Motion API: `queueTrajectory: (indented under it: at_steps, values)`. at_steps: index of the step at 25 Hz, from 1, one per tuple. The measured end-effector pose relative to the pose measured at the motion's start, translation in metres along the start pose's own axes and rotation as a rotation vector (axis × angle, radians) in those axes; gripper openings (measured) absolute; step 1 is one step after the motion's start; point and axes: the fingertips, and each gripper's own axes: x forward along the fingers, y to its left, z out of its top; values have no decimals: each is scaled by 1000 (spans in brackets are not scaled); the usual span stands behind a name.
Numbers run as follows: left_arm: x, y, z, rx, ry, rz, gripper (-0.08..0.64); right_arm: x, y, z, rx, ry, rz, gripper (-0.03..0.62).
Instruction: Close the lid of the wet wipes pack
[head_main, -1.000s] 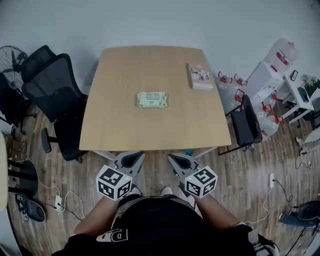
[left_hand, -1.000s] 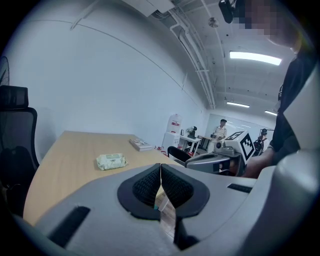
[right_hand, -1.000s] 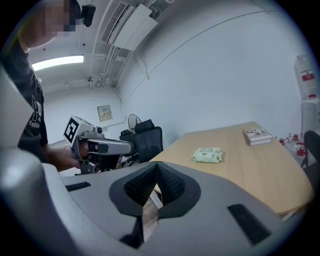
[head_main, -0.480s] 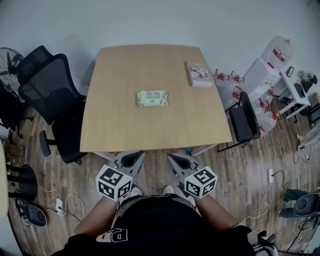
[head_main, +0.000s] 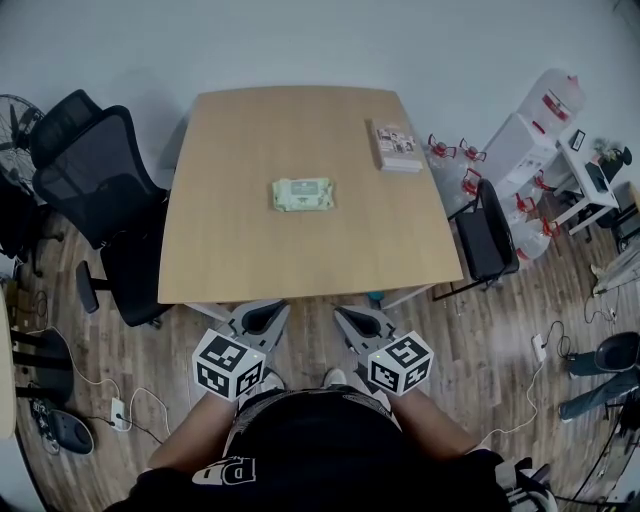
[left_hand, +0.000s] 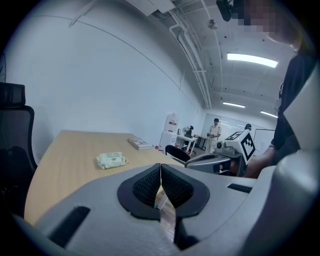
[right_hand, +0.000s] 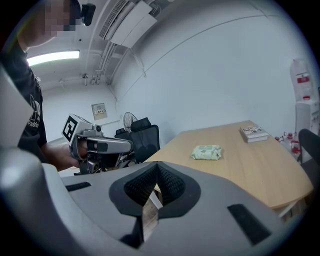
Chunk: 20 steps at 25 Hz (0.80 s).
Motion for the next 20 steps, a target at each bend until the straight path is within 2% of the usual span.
queueTrajectory:
  at_steps: [20]
  values:
    - [-6,1,-2,9,14,7,20,-1,5,2,-15,12,14,5]
